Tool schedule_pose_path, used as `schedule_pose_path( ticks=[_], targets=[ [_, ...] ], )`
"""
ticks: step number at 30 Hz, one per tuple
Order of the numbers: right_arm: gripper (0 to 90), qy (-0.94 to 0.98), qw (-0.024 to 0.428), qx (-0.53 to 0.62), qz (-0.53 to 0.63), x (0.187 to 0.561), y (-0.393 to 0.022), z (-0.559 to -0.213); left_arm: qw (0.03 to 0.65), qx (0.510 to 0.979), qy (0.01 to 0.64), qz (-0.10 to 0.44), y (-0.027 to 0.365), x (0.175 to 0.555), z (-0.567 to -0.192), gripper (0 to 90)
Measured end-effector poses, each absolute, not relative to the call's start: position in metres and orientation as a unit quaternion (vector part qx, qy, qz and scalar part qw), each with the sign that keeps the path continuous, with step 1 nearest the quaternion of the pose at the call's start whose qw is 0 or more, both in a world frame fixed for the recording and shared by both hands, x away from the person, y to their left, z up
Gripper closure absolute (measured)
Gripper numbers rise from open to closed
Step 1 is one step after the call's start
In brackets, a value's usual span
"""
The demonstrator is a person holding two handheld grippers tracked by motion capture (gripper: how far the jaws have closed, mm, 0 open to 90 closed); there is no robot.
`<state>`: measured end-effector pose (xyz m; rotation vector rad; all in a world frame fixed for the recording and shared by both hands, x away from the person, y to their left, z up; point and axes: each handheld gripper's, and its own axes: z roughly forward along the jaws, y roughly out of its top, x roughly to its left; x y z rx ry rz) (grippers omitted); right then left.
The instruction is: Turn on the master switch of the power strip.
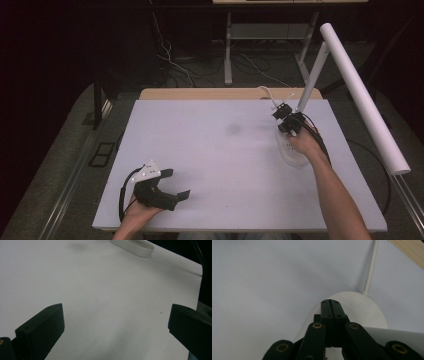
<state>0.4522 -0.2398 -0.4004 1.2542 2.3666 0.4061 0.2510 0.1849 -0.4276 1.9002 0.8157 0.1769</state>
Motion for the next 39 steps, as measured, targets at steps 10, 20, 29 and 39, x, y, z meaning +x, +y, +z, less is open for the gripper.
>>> schedule_pose_path(
  ticks=[10, 20, 29, 39],
  targets=[
    [89.9, 0.854, 0.217, 0.444, 0.163, 0.449, -0.232, -0.391, 0.509, 0.788, 0.338, 0.073, 0.185, 0.251, -0.428, 0.0],
    [89.8, 0.86, 0.215, 0.424, 0.185, 0.438, -0.223, -0.376, 0.51, 0.787, 0.339, 0.073, 0.184, 0.251, -0.428, 0.0],
    [85.0, 0.854, 0.2, 0.419, 0.234, 0.422, -0.218, -0.36, 0.51, 0.788, 0.338, 0.072, 0.183, 0.251, -0.428, 0.0],
    [47.3, 0.843, 0.167, 0.42, 0.292, 0.399, -0.217, -0.345, 0.509, 0.789, 0.337, 0.071, 0.182, 0.251, -0.428, 0.0]
  ],
)
